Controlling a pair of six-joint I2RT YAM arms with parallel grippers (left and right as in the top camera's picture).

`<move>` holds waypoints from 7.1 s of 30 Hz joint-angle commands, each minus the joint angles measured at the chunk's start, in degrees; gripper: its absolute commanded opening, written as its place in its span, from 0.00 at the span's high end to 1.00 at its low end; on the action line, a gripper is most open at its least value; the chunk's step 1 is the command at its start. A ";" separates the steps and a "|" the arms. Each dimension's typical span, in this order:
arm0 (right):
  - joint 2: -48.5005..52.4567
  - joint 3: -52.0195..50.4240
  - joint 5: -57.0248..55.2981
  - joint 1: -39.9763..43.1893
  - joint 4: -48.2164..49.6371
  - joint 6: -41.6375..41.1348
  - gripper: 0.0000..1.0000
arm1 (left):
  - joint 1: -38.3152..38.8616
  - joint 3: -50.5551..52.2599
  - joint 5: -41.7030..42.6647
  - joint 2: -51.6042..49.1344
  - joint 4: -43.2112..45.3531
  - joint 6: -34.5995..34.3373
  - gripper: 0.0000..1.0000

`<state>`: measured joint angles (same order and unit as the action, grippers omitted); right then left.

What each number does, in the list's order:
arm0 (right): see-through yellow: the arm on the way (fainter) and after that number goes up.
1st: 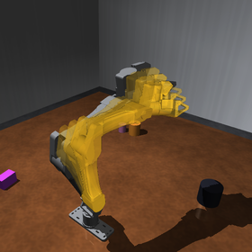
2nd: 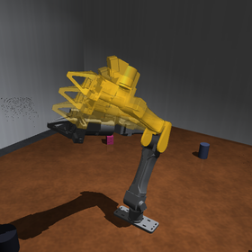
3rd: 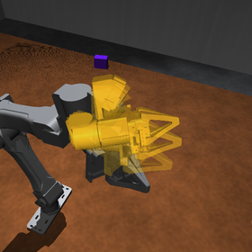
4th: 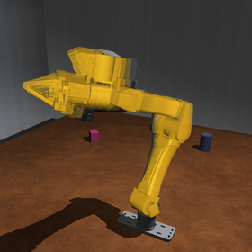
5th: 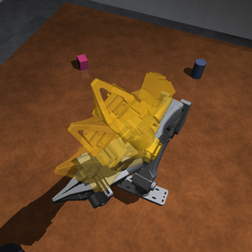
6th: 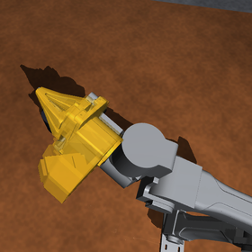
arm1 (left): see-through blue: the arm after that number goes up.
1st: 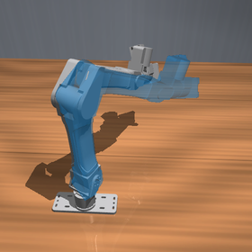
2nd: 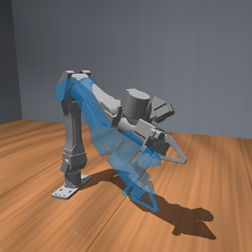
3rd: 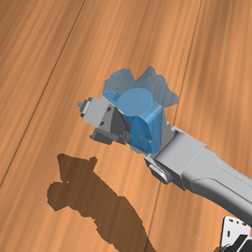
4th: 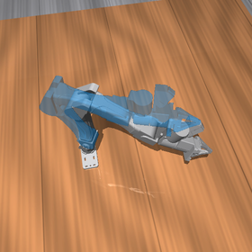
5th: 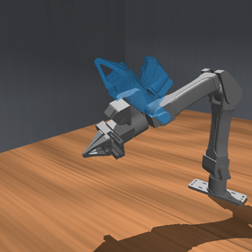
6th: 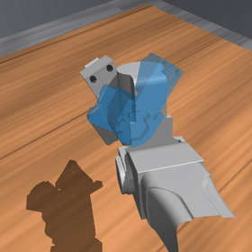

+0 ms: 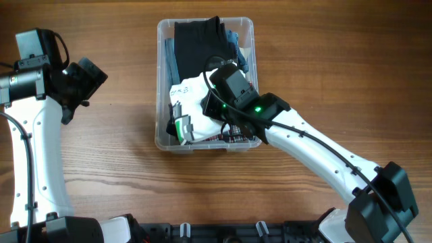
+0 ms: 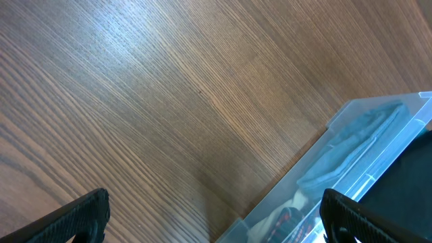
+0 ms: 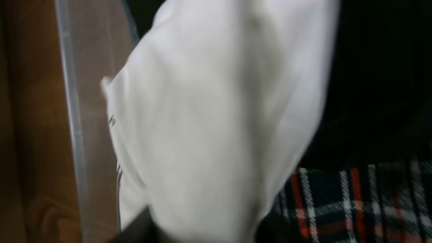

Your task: Pack container

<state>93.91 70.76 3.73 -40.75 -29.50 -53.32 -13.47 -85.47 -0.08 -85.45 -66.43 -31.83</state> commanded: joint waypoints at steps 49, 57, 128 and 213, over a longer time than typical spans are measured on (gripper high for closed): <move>8.28 0.04 -2.38 -0.28 -3.34 45.86 0.96 | -0.31 -0.50 0.07 0.17 0.02 0.02 0.00; 14.03 0.20 -2.60 -0.28 -4.20 45.79 0.96 | -0.31 -0.50 0.07 0.17 0.00 0.02 0.00; -60.61 1.75 -19.41 2.21 -28.22 33.40 0.18 | -0.31 -0.50 0.07 0.17 0.02 0.02 0.00; -79.62 -57.99 -17.33 5.44 34.58 36.89 0.00 | -0.31 -0.50 0.07 0.17 0.00 0.02 0.00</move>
<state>16.93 14.57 -15.46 -37.43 2.50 -16.88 -13.47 -85.47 -0.08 -85.45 -66.43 -31.83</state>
